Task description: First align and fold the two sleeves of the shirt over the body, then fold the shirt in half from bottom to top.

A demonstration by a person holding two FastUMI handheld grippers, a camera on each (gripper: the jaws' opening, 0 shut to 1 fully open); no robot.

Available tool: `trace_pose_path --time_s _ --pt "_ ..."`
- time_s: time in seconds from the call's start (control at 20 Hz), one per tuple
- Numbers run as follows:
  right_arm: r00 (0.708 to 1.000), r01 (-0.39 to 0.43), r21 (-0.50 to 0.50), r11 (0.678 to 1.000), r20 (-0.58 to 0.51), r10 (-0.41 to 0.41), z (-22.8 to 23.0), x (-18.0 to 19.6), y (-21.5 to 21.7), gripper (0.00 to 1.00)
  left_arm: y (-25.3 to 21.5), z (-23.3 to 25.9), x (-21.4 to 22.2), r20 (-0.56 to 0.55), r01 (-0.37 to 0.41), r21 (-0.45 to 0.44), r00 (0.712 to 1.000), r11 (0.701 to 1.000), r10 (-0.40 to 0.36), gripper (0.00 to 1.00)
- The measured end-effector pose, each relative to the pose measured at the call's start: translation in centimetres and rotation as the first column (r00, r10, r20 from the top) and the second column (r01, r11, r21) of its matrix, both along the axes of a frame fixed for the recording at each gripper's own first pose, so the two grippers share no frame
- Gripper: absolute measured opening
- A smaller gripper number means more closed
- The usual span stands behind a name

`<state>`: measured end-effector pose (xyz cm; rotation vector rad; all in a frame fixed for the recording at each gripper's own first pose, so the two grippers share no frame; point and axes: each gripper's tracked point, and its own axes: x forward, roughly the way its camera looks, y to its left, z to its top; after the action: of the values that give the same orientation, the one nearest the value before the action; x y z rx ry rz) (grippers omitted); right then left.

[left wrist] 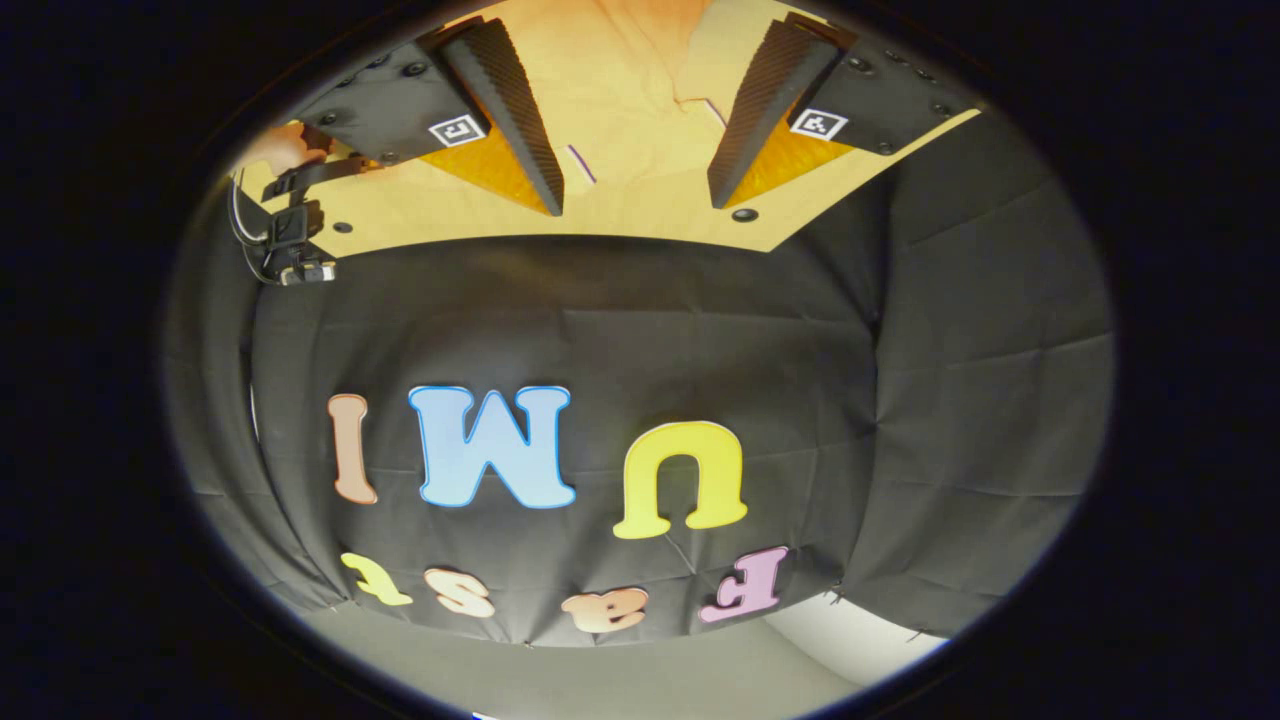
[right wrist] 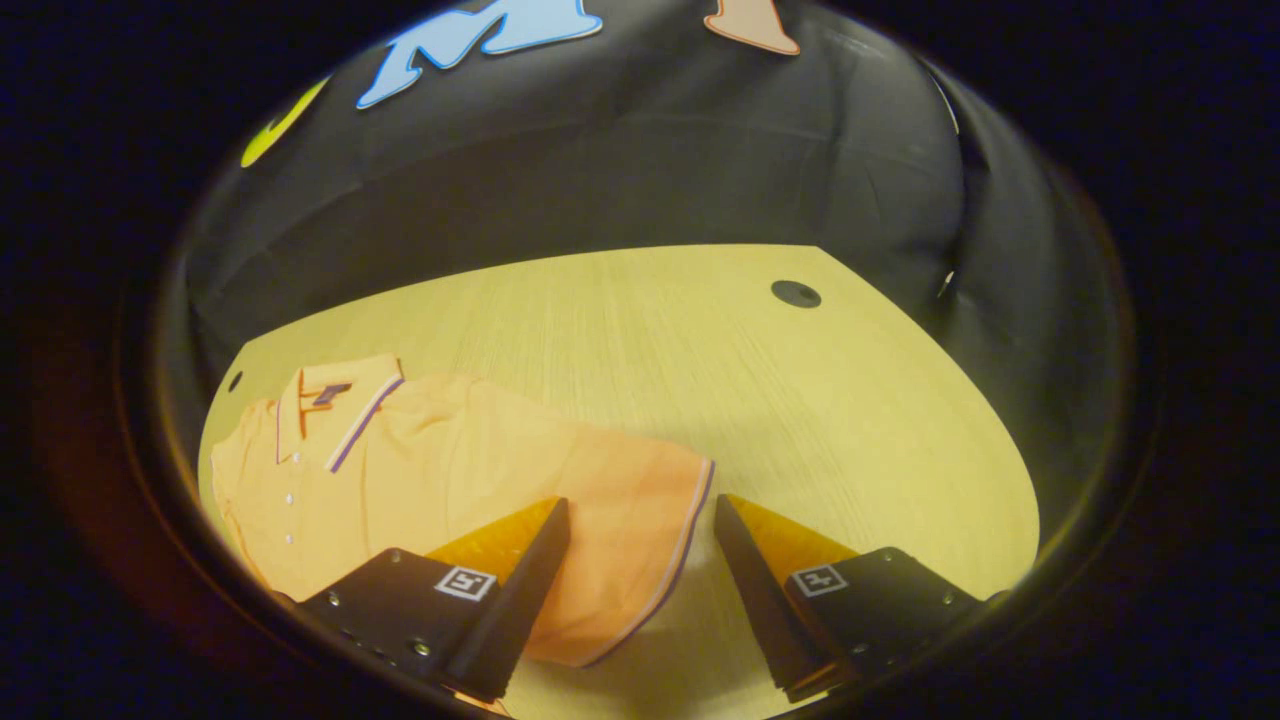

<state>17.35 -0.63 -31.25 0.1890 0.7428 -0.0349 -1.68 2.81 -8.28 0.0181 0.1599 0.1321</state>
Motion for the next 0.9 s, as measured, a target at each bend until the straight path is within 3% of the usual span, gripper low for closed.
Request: trace_pose_path --time_s 0.05,0.1,0.25,0.3,0.35,0.45,0.5,0.7,0.9 --pt "1.0 0.003 0.003 1.0 -0.001 -0.003 0.1 0.1 0.0 0.82 0.0 0.1 -0.1 0.001 -0.002 0.0 1.0 1.0 0.002 0.96" --pt "1.0 0.002 0.004 1.0 -0.002 -0.002 0.0 0.0 0.0 0.79 0.0 0.1 -0.2 0.001 -0.007 0.001 1.0 1.0 0.007 0.96" --pt "1.0 0.01 0.009 1.0 -0.007 -0.01 0.1 0.1 -0.1 0.41 0.2 0.1 -0.6 0.003 -0.018 0.004 1.0 1.0 0.018 0.96" --pt "1.0 0.008 0.024 1.0 -0.008 -0.008 0.2 0.0 0.3 0.41 0.3 0.1 -0.7 0.004 -0.021 0.004 1.0 1.0 0.021 0.96" --pt "1.0 0.012 0.024 1.0 -0.005 -0.012 0.5 0.1 0.5 0.16 0.3 0.1 -1.0 0.004 -0.024 0.005 1.0 1.0 0.024 0.96" --pt "1.0 0.008 0.023 1.0 0.001 -0.008 0.6 0.0 0.7 0.18 0.5 0.3 -1.4 0.005 -0.031 0.01 1.0 0.999 0.03 0.96" --pt "1.0 -0.007 0.014 1.0 0.008 0.007 0.5 0.4 0.9 0.05 0.5 0.3 -1.6 0.005 -0.033 0.011 0.999 0.999 0.033 0.96" --pt "0.996 -0.05 -0.051 0.997 0.065 0.054 2.6 0.3 1.3 0.05 0.7 0.3 -2.2 0.008 -0.046 0.005 0.999 0.999 0.046 0.96" --pt "0.986 -0.086 -0.05 0.995 0.142 0.092 6.3 0.0 2.8 0.05 0.7 0.0 -2.6 0.009 -0.051 -0.013 0.999 0.999 0.051 0.96"
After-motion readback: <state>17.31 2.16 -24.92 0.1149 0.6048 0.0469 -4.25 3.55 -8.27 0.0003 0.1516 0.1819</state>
